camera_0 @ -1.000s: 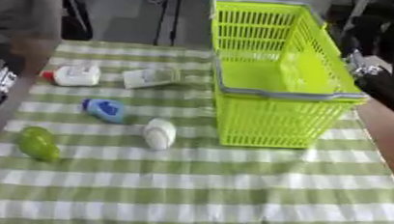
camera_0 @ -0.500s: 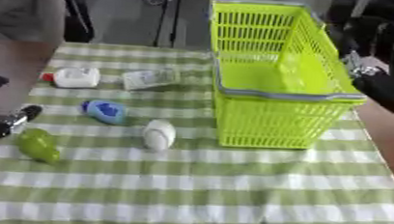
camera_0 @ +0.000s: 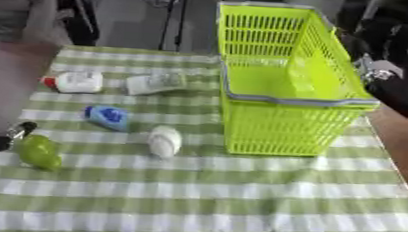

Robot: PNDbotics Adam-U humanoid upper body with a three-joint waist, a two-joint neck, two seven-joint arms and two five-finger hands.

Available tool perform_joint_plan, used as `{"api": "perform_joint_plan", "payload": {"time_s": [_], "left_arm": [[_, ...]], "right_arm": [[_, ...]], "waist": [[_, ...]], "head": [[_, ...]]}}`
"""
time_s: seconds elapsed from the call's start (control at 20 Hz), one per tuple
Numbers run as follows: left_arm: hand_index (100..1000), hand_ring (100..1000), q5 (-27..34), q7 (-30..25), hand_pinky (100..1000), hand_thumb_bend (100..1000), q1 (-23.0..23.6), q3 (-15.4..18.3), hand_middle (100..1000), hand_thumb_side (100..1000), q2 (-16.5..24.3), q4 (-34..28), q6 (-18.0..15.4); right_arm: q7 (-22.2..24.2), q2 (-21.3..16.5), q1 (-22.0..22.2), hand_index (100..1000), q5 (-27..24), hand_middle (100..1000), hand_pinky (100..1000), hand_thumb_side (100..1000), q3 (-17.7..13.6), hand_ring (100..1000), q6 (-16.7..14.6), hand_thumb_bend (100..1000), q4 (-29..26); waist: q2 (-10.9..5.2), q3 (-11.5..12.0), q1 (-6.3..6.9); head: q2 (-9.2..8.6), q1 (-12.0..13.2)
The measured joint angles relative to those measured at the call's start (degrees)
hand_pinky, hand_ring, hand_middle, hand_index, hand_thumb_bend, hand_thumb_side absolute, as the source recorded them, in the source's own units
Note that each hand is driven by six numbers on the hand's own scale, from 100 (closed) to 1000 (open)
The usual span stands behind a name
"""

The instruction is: Pick up objects on the table and place them in the box.

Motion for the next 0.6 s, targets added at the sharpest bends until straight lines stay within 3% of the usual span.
{"api": "perform_joint_plan", "payload": {"time_s": [0.6], "left_arm": [[850, 823, -0.1, -0.6, 433, 740, -5.6, -2.3, 752, 670, -2.0, 12.3, -2.0]], "right_arm": [[0.2, 0.0, 0.0, 854, 0.0, 704, 620, 581, 0.0, 572, 0.1, 274, 0.0]], "waist": [[-0.03, -0.4, -0.44]], "head": [[-0.01, 0.1]]}}
